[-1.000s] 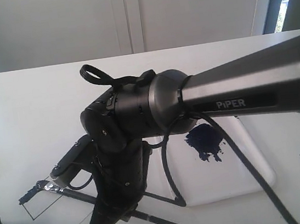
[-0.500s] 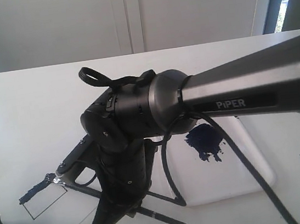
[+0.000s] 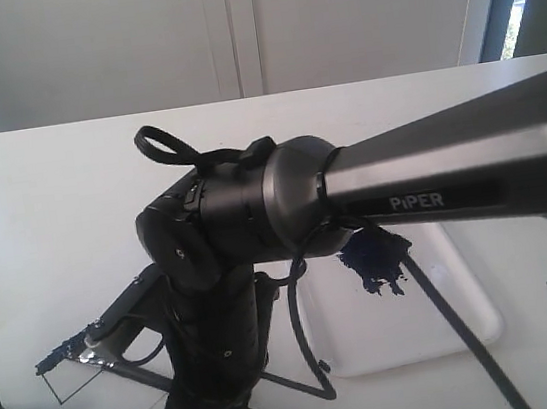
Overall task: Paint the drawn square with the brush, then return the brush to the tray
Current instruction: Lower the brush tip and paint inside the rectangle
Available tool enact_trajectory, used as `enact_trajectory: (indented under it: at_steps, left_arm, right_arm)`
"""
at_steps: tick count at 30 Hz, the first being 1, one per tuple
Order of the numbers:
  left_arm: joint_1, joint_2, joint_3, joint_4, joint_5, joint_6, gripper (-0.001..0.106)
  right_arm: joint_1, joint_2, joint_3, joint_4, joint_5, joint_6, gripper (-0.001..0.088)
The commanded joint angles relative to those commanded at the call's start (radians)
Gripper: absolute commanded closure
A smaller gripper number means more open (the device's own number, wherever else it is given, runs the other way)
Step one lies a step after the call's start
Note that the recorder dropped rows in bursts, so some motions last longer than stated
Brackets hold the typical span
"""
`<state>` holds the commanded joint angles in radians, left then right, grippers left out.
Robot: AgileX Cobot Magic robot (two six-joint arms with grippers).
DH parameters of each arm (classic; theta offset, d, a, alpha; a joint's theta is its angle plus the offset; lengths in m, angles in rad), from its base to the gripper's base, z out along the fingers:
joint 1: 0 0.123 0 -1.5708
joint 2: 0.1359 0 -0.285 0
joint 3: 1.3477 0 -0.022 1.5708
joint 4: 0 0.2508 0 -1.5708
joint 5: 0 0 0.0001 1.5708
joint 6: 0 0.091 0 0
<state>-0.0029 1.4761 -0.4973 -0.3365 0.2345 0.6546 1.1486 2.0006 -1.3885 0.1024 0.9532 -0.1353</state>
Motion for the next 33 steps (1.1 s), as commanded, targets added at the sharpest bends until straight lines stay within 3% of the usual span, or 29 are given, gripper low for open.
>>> enact_trajectory:
  at_steps: [24, 33]
  left_arm:
    - [0.0, 0.0, 0.0, 0.0, 0.002, 0.0, 0.046]
    - [0.0, 0.0, 0.0, 0.0, 0.002, -0.002, 0.046]
  right_arm:
    - [0.007, 0.0, 0.0, 0.043, 0.001, -0.045, 0.0868]
    - [0.007, 0.0, 0.0, -0.053, 0.029, 0.058, 0.0868]
